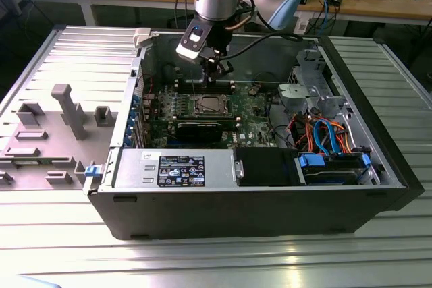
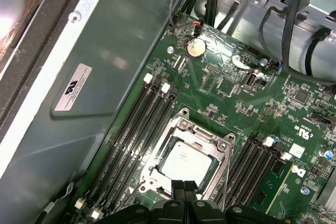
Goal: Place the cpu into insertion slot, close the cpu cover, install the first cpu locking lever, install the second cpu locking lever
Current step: 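Install the first cpu locking lever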
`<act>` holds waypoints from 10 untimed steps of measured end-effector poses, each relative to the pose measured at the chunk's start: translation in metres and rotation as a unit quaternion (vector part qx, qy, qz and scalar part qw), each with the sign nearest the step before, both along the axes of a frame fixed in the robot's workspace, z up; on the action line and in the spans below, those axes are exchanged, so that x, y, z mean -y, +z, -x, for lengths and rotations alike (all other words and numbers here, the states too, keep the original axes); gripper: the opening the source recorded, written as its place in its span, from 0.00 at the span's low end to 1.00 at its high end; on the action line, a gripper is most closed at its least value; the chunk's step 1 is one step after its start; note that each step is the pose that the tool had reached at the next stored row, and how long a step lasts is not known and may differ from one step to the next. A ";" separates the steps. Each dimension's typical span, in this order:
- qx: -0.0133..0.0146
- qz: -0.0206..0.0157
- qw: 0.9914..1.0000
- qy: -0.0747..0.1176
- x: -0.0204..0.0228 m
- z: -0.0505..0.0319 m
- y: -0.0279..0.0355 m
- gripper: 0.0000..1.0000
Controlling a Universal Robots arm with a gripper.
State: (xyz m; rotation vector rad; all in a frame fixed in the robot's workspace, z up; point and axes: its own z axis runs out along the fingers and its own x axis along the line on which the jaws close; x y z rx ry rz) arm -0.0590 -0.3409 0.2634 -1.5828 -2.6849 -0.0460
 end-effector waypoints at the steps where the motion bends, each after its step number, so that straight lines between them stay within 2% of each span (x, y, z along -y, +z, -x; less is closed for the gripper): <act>1: 0.000 0.000 1.000 0.000 0.0000 0.0000 0.0000 0.11; 10: 0.000 0.000 1.000 0.008 0.0000 0.0000 0.0000 0.11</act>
